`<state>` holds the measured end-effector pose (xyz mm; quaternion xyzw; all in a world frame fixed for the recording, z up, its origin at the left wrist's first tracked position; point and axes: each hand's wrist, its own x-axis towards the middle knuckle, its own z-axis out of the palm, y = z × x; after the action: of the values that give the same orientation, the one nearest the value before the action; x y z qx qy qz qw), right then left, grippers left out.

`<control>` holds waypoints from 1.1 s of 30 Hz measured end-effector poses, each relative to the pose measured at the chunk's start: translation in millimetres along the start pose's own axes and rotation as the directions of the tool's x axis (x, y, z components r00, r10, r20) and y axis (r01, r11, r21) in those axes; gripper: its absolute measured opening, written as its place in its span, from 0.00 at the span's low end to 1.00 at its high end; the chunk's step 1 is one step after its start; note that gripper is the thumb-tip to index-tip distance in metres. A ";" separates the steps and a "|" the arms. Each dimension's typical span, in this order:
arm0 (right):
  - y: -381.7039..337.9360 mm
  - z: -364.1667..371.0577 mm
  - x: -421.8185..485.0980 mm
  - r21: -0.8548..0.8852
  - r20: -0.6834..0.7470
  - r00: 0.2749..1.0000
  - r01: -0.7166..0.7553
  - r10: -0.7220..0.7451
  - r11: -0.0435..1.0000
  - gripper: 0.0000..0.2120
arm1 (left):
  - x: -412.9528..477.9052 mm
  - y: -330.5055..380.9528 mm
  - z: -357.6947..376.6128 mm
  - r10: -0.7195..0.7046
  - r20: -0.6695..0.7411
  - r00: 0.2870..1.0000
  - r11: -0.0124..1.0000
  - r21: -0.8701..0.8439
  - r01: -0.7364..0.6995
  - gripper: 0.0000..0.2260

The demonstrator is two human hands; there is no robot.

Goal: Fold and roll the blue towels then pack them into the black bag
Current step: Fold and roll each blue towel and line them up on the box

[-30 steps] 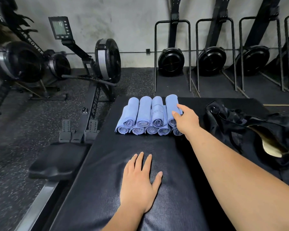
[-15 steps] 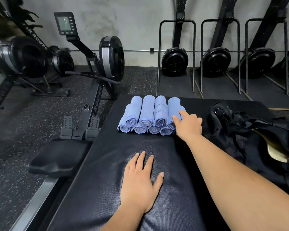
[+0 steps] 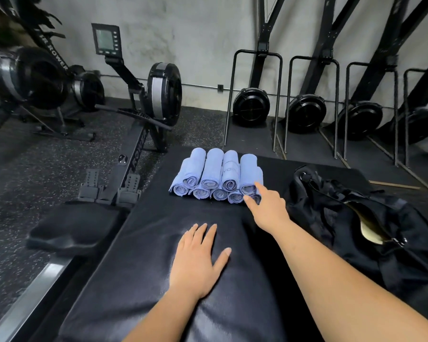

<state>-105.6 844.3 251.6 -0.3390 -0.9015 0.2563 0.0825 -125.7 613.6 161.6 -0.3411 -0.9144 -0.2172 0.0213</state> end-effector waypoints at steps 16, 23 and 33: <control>-51.2 41.5 -146.4 -0.011 0.208 0.956 0.211 -0.204 0.977 0.30 | -83.7 -22.1 -60.0 -0.133 -0.091 0.987 0.959 -0.262 0.105 0.32; -110.9 72.4 -206.7 -0.020 0.282 0.887 0.388 -0.367 0.922 0.29 | -142.7 -68.8 -92.0 -0.269 -0.163 0.949 0.938 -0.270 0.219 0.31; -191.1 128.9 -273.8 0.017 0.392 0.753 0.569 -0.529 0.822 0.28 | -239.8 -146.9 -121.4 -0.449 -0.240 0.861 0.883 -0.271 0.385 0.30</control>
<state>-48.8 491.0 247.3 -0.0069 -0.9714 0.2341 -0.0397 -48.2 317.4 170.4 -0.0981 -0.9242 -0.3618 0.0734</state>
